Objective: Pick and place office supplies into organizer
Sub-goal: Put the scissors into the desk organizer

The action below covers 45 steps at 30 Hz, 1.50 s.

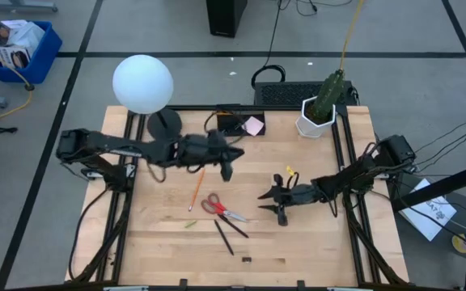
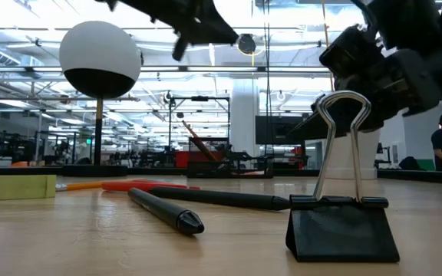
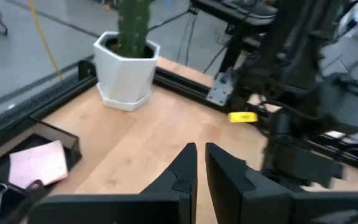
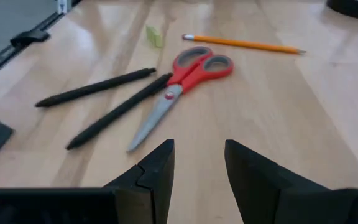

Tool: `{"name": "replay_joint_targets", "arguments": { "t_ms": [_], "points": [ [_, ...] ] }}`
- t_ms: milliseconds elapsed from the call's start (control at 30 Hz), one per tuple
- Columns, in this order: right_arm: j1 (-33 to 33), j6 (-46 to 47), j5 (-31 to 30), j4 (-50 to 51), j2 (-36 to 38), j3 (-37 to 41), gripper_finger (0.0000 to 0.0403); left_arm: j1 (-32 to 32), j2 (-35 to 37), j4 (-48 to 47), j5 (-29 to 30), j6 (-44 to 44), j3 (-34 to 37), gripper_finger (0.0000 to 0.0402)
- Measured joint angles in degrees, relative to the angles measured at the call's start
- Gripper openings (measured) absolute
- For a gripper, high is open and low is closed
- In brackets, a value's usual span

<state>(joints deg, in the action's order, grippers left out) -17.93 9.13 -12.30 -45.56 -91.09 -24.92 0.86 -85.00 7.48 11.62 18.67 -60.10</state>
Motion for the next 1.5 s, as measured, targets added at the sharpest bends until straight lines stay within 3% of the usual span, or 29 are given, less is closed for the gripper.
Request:
{"name": "replay_joint_targets", "arguments": {
  "t_ms": [200,467,800,1033,1300,1500],
  "points": [
    [-3.09,-1.63,-5.69,1.14,-6.54,-4.35,0.0134,-9.3,5.77,10.23,7.31,2.89,10.81,0.0035],
    [-4.31,-3.84,-7.06,1.28,-18.38,-16.36,0.0134,-18.44,7.44,24.66,15.91,3.26,20.75,0.0035],
    [0.96,-10.04,-6.92,7.5,-25.16,-31.3,0.0134,-21.89,7.49,28.76,17.67,0.18,21.06,0.0035],
    [4.57,-4.89,1.66,15.68,-30.15,-40.15,0.0134,-21.98,7.49,29.22,17.93,-0.98,21.04,0.0035],
    [5.84,-0.81,1.63,19.19,-33.46,-42.48,0.0134,-22.47,7.47,29.53,17.06,-0.96,21.01,0.0035],
    [7.26,-0.79,-1.45,32.11,-33.39,-42.56,0.0134,-22.42,7.47,29.58,17.02,-0.96,21.01,0.0035]
  ]
}}
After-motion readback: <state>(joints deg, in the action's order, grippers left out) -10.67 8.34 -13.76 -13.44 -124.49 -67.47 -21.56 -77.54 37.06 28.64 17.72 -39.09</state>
